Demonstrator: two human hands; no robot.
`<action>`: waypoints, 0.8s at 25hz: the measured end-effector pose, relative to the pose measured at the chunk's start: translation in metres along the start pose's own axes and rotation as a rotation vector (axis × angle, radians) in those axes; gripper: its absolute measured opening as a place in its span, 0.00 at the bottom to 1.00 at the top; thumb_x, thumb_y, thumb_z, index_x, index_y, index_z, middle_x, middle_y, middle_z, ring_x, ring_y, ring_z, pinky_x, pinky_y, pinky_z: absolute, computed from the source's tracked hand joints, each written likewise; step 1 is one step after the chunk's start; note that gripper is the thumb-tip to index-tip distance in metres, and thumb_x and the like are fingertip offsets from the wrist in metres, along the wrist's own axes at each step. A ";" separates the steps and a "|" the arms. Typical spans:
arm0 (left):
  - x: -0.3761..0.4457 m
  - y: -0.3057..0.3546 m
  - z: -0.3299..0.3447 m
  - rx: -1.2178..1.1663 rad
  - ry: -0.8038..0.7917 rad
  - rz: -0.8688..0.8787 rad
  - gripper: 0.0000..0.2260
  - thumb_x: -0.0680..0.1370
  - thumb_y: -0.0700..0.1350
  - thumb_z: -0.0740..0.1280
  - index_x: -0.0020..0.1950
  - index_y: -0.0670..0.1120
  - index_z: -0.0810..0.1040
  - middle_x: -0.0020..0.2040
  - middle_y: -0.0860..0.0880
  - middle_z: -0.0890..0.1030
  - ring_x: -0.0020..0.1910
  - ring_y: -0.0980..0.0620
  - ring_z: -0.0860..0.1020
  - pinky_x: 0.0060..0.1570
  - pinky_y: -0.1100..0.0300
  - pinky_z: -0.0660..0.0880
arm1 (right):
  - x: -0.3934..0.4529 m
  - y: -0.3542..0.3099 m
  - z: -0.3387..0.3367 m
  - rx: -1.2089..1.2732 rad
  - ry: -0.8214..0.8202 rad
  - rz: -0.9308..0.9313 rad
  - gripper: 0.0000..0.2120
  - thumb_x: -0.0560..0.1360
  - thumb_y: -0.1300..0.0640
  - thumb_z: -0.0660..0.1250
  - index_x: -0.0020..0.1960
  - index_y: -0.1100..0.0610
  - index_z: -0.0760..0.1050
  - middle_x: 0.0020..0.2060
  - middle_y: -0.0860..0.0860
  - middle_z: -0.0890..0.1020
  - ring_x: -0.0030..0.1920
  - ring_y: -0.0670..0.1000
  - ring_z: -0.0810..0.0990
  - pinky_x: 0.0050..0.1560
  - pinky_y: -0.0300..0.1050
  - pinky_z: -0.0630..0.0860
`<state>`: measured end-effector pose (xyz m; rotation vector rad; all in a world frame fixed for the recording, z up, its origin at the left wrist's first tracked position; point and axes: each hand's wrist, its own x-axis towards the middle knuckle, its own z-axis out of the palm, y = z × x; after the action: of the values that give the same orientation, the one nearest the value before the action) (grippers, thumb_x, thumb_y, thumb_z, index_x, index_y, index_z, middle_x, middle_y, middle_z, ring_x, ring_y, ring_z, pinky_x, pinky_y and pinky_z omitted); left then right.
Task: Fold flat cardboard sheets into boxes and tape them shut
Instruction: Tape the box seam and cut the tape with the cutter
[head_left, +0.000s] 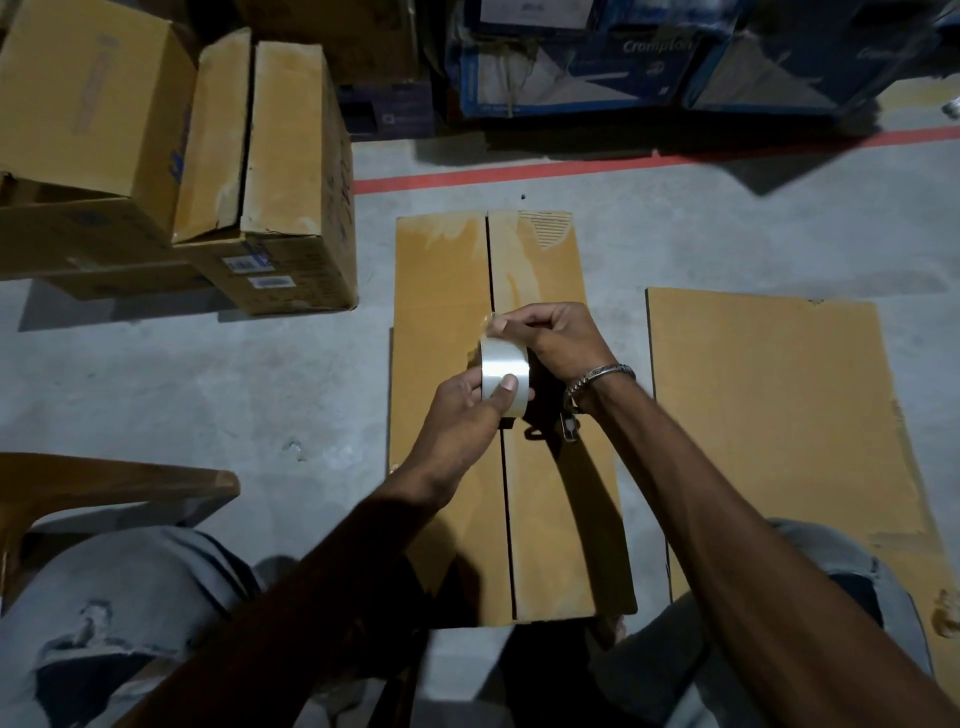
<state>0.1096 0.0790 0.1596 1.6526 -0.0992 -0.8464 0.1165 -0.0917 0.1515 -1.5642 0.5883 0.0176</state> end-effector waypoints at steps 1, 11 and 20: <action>0.001 0.000 0.000 -0.003 0.003 0.005 0.12 0.85 0.50 0.65 0.64 0.47 0.81 0.52 0.51 0.88 0.53 0.54 0.85 0.52 0.54 0.80 | 0.000 -0.002 -0.001 0.007 0.002 -0.023 0.08 0.74 0.58 0.78 0.47 0.63 0.87 0.45 0.56 0.88 0.48 0.55 0.87 0.53 0.53 0.83; 0.008 -0.007 -0.004 -0.114 0.001 0.009 0.18 0.79 0.51 0.75 0.68 0.50 0.79 0.57 0.50 0.86 0.59 0.49 0.84 0.64 0.43 0.80 | 0.055 -0.015 -0.009 0.116 -0.086 0.065 0.15 0.76 0.59 0.76 0.55 0.70 0.83 0.45 0.59 0.88 0.37 0.49 0.82 0.42 0.44 0.76; 0.029 -0.019 0.000 -0.048 -0.009 -0.063 0.27 0.74 0.62 0.75 0.69 0.50 0.78 0.54 0.52 0.87 0.57 0.52 0.85 0.64 0.45 0.79 | 0.159 -0.038 -0.017 -0.033 0.107 -0.039 0.09 0.76 0.55 0.76 0.49 0.62 0.86 0.46 0.54 0.87 0.42 0.50 0.84 0.43 0.40 0.82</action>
<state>0.1231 0.0697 0.1294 1.6145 -0.0326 -0.8975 0.2624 -0.1647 0.1306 -1.6158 0.6444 -0.0870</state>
